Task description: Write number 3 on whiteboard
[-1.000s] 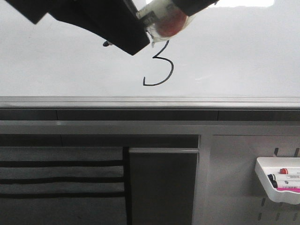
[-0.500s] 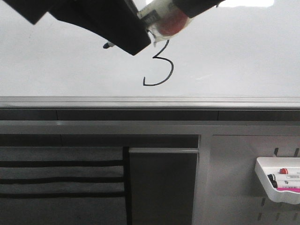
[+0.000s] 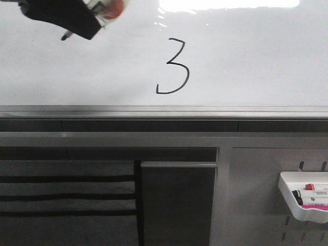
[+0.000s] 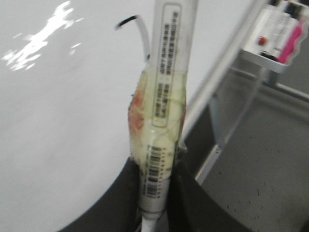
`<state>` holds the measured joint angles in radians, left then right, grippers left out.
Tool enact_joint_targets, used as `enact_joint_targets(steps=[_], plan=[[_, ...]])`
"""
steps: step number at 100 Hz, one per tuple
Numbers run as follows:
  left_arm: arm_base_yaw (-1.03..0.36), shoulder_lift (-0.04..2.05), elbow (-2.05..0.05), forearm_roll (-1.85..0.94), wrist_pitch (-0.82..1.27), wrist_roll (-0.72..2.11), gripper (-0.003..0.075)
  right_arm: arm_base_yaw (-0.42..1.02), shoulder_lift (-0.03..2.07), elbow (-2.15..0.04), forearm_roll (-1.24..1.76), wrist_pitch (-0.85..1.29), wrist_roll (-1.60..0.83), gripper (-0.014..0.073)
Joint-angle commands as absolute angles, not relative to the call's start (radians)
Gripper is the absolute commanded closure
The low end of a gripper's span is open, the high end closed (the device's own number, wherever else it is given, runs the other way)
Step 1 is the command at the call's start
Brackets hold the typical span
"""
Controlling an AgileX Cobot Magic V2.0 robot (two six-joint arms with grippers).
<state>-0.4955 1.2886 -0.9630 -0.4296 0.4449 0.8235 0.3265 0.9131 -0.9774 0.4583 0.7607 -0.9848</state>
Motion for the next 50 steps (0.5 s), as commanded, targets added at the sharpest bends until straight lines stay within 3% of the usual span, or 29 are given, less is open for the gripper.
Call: enact_joint_targets(steps=[1, 22, 50], plan=[[-0.426, 1.255, -0.93, -0.467, 0.228, 0.691, 0.0734, 0.28, 0.891, -1.012, 0.481, 0.765, -0.96, 0.0175], [-0.316, 1.318, -0.804, -0.71, -0.08, 0.653, 0.0734, 0.265, 0.893, -1.012, 0.481, 0.802, -0.959, 0.0176], [-0.295, 1.411, -0.805, -0.741, -0.102, 0.653, 0.0734, 0.265, 0.893, -1.012, 0.481, 0.802, -0.959, 0.0175]])
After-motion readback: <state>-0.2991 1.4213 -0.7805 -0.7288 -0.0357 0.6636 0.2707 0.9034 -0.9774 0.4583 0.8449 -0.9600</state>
